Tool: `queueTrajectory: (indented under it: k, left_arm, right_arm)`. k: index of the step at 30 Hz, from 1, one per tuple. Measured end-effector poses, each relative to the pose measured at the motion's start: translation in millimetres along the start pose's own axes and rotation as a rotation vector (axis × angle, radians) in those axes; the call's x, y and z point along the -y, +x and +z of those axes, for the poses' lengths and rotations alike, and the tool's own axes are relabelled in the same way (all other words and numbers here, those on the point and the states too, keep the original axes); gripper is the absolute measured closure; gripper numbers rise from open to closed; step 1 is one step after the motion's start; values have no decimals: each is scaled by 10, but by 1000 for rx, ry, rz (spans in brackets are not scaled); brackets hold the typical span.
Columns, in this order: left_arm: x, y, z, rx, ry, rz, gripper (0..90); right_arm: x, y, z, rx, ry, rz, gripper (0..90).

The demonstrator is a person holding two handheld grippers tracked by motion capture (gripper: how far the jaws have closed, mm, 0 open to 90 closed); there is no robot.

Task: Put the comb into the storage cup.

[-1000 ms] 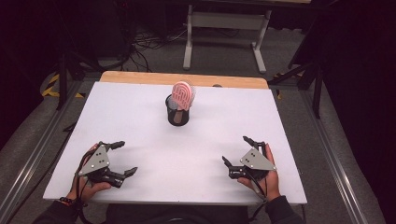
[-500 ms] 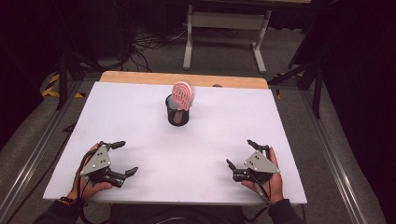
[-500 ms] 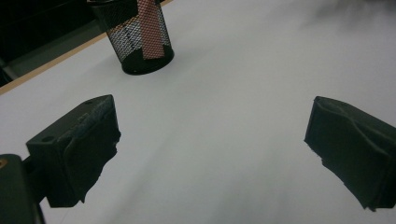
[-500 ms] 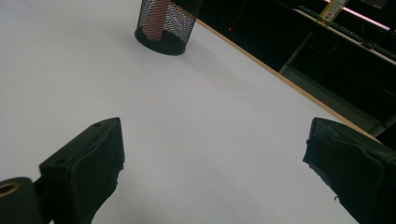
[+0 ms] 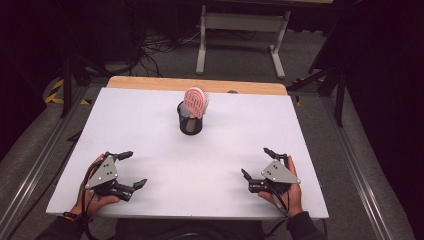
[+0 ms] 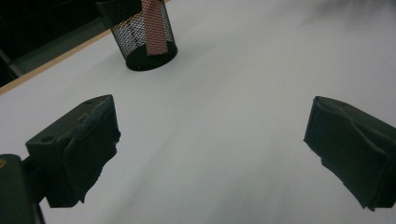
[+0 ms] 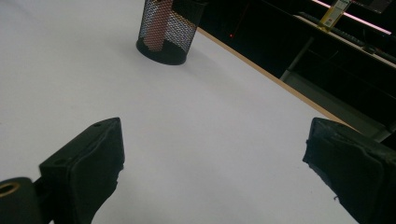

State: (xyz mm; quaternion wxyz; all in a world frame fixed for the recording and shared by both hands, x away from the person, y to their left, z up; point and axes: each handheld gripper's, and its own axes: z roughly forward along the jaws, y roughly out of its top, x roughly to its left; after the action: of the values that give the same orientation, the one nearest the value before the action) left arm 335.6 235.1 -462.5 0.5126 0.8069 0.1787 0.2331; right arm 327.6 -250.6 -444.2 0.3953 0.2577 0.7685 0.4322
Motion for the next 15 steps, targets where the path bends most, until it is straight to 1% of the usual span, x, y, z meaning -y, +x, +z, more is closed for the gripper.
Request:
queueTrajectory:
  k: [3, 5, 8, 13, 15]
  left_arm:
    - [-1, -8, -14, 3, -1, 0, 40]
    - [-2, -13, -23, 2, -1, 9, 39]
    - [-3, -7, -31, 2, -8, 5, 39]
    - [-8, 7, -19, 0, -8, 3, 39]
    - [-16, 4, -7, 2, -8, 8, 39]
  right_arm:
    - [-8, 9, 1, 1, 3, 0, 54]
    - [-24, 23, 6, 3, 3, -3, 54]
    - [-35, 49, 14, 5, 8, -15, 55]
    - [-18, 48, 16, 9, 14, -23, 55]
    - [-10, 45, 1, 11, 10, -17, 55]
